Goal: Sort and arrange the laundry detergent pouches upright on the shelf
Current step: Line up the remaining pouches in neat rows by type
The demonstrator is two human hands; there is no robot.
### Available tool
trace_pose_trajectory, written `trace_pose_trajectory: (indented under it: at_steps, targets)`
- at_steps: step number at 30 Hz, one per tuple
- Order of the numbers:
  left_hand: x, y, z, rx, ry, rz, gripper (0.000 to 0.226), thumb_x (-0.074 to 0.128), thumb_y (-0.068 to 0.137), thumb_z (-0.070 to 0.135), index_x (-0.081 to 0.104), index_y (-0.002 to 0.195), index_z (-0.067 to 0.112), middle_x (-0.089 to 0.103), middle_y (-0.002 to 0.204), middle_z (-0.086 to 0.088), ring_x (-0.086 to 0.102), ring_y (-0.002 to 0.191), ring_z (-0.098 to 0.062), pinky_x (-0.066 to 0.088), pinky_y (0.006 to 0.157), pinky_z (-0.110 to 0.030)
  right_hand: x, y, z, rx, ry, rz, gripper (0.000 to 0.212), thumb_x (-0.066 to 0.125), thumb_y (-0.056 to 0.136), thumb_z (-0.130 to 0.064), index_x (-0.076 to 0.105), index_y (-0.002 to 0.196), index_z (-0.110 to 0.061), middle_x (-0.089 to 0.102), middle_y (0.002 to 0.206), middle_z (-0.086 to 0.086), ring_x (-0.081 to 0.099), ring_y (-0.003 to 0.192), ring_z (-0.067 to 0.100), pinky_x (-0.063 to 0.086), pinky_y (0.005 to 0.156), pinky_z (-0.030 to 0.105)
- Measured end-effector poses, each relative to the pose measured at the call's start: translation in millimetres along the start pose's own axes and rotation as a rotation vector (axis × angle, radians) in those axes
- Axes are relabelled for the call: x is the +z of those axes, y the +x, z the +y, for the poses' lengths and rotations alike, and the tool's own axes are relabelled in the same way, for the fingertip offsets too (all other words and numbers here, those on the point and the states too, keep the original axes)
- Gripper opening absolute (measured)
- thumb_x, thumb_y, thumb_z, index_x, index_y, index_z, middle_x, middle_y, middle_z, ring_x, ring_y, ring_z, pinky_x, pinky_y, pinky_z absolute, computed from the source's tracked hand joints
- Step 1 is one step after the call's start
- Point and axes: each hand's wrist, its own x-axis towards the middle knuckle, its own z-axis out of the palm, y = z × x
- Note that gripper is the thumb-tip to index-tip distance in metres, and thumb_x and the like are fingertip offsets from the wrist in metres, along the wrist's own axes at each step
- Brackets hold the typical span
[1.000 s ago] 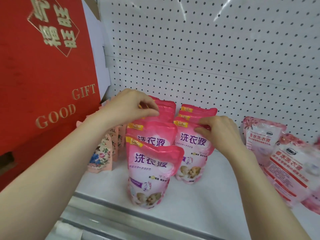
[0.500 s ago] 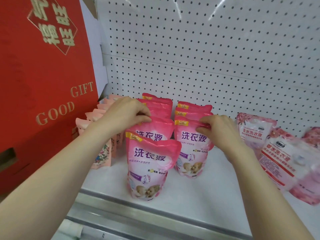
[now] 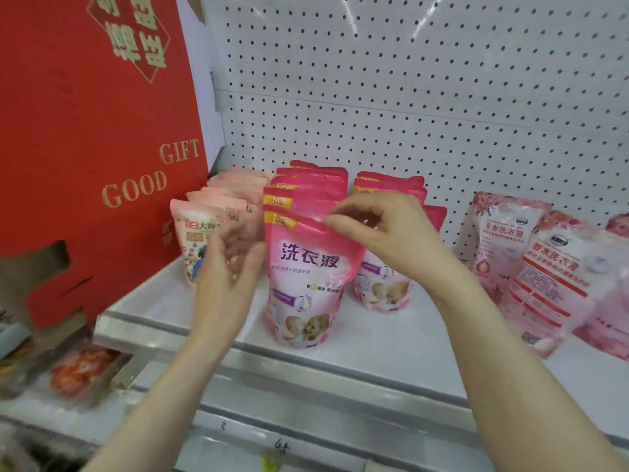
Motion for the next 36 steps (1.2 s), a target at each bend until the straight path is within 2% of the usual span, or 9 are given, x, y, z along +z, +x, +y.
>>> trace_pose_trajectory:
  at_steps: [4,6,11,14,17,22,28,33,36]
  targets:
    - [11,-43,-39,-0.22,0.16,-0.272,0.086,0.084,0.062,0.049,0.04,0.132,0.026,0.058,0.122,0.01,0.06,0.105,-0.007,0.053,0.087,-0.03,16,12,-8,-0.014,-0.047,-0.027,0.018,0.068,0.09,-0.037,0.078,0.094,-0.023,0.074,0.081,-0.011,0.066,0.075,0.007,0.054,0.079,0.035]
    - [18,-50,-45,-0.209,0.308,-0.36,0.095,0.09,0.051,0.042,0.04,0.13,0.029,0.058,0.119,0.014,0.058,0.103,-0.007,0.049,0.082,-0.026,23,16,-7,-0.008,-0.056,0.018,0.016,0.067,0.091,-0.033,0.078,0.092,-0.021,0.074,0.08,-0.008,0.067,0.075,0.012,0.054,0.081,0.04]
    - [19,-44,-44,-0.202,0.437,-0.326,0.089,0.091,0.052,0.037,0.039,0.124,0.024,0.06,0.11,0.007,0.06,0.098,-0.019,0.041,0.071,-0.028,41,19,-3,0.002,-0.002,0.124,0.014,0.066,0.092,-0.029,0.077,0.089,-0.021,0.074,0.076,-0.009,0.065,0.07,0.008,0.053,0.075,0.034]
    - [13,-38,-43,-0.191,0.451,-0.334,0.098,0.091,0.054,0.035,0.033,0.132,0.023,0.06,0.116,0.004,0.059,0.102,-0.022,0.04,0.074,-0.029,45,20,-5,0.016,0.053,0.137,0.014,0.066,0.092,-0.027,0.077,0.088,-0.021,0.073,0.075,-0.01,0.064,0.068,0.008,0.051,0.072,0.03]
    - [11,-34,-44,-0.197,0.443,-0.37,0.09,0.091,0.055,0.035,0.037,0.126,0.024,0.061,0.119,0.002,0.06,0.104,-0.022,0.045,0.076,-0.031,47,20,-2,0.027,0.044,0.137,0.014,0.065,0.093,-0.028,0.077,0.089,-0.022,0.072,0.075,-0.011,0.062,0.067,0.006,0.049,0.069,0.028]
    - [9,-40,-48,-0.173,0.437,-0.371,0.092,0.089,0.056,0.041,0.036,0.13,0.028,0.059,0.122,0.005,0.06,0.107,-0.018,0.052,0.084,-0.039,44,10,4,0.021,-0.02,0.138,0.017,0.06,0.096,-0.033,0.073,0.091,-0.022,0.069,0.074,-0.012,0.058,0.063,0.006,0.05,0.065,0.033]
    - [14,-63,-44,-0.065,0.516,-0.226,0.097,0.084,0.067,0.035,0.03,0.145,0.013,0.048,0.134,-0.011,0.05,0.12,-0.029,0.048,0.089,-0.042,28,-33,16,0.038,-0.092,0.251,0.024,0.059,0.096,-0.03,0.065,0.119,-0.025,0.07,0.101,-0.012,0.061,0.084,0.005,0.05,0.076,0.026]
    - [32,-106,-27,0.013,0.418,-0.039,0.075,0.074,0.082,0.017,0.035,0.145,0.008,0.036,0.145,-0.015,0.037,0.133,-0.03,0.04,0.105,-0.047,9,-116,44,0.203,-0.096,0.369,0.024,0.057,0.098,-0.026,0.065,0.121,-0.023,0.068,0.103,-0.01,0.061,0.088,0.004,0.053,0.078,0.034]
    - [55,-127,-13,0.057,0.341,-0.069,0.059,0.07,0.083,0.011,0.045,0.137,0.009,0.041,0.139,-0.012,0.041,0.129,-0.027,0.04,0.105,-0.047,-6,-174,64,0.343,-0.067,0.485,0.022,0.059,0.097,-0.022,0.067,0.117,-0.022,0.069,0.102,-0.01,0.061,0.087,0.002,0.053,0.077,0.033]
